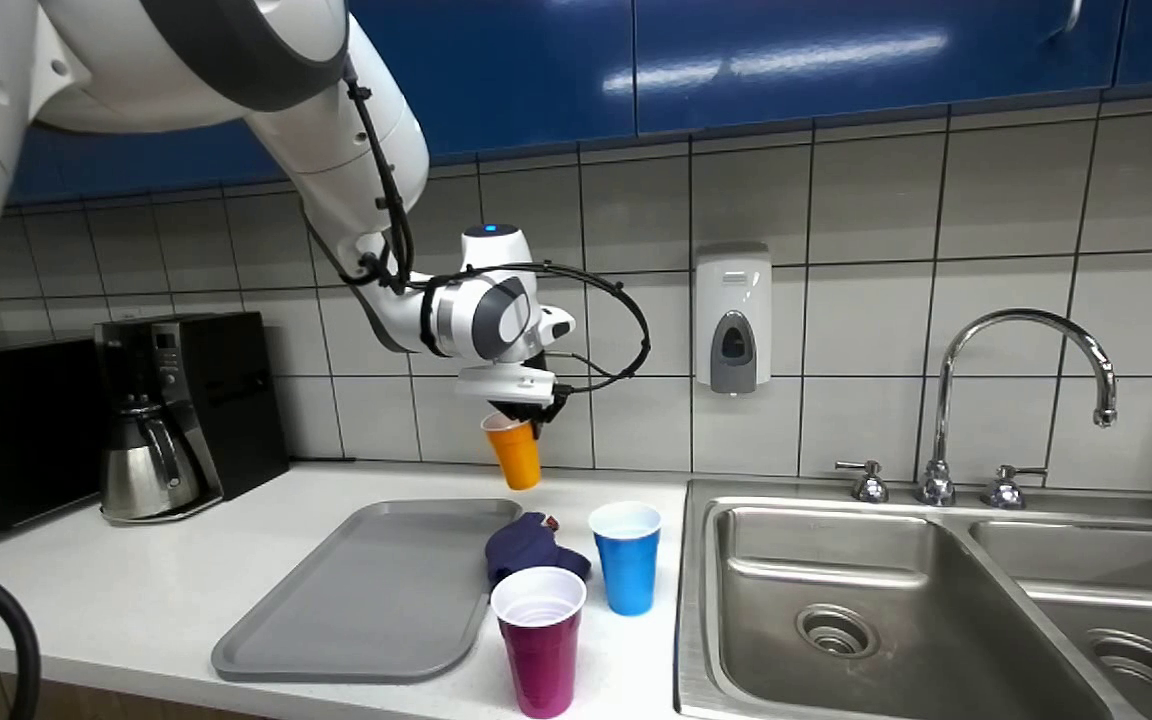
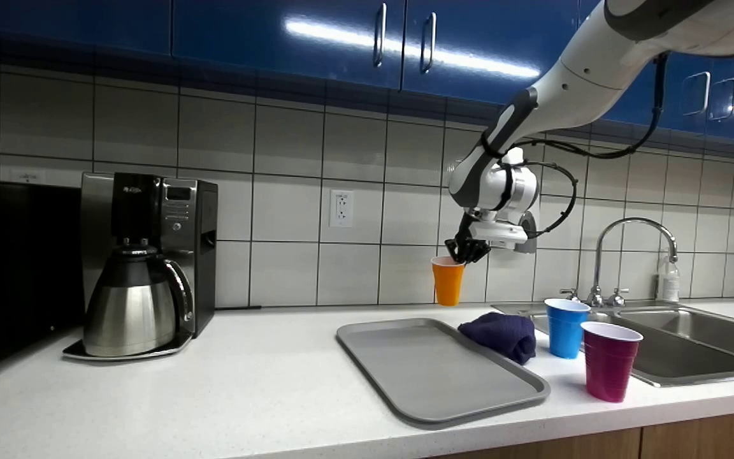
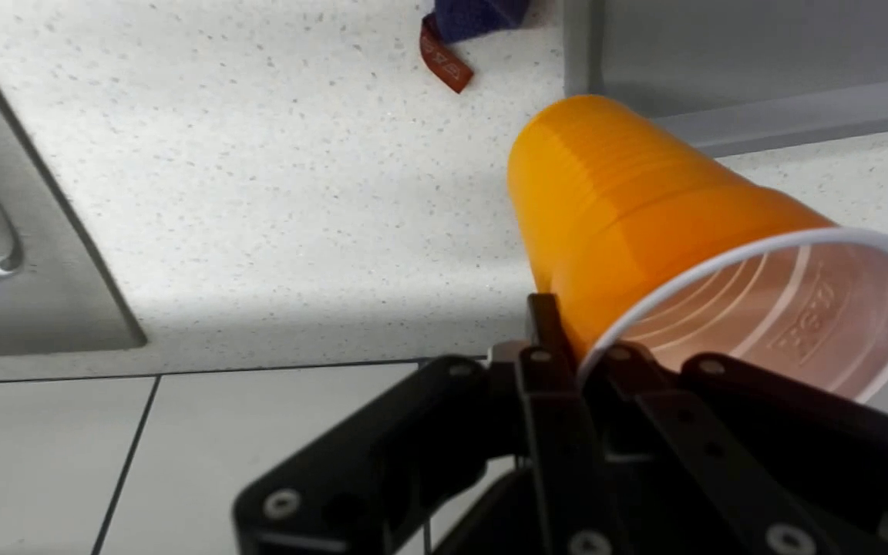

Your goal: Remove the purple, blue and orange cups from the grey tray and put them on the countertop

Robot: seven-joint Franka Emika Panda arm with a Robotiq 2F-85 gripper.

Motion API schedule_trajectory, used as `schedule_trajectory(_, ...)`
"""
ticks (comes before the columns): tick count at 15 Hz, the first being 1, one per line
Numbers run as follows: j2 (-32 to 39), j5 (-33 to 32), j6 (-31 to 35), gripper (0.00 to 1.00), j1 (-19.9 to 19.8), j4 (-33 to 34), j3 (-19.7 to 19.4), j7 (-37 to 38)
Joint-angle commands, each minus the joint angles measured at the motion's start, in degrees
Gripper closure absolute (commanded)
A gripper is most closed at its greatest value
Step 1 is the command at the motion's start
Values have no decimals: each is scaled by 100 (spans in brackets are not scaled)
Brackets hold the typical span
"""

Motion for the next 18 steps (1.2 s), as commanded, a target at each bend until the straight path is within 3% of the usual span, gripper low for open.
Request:
schedule_trajectory(1, -125, -59, -82, 99, -162, -114, -34, 114)
schedule_trajectory(18, 357, -33, -37, 99, -599, -6, -224, 129)
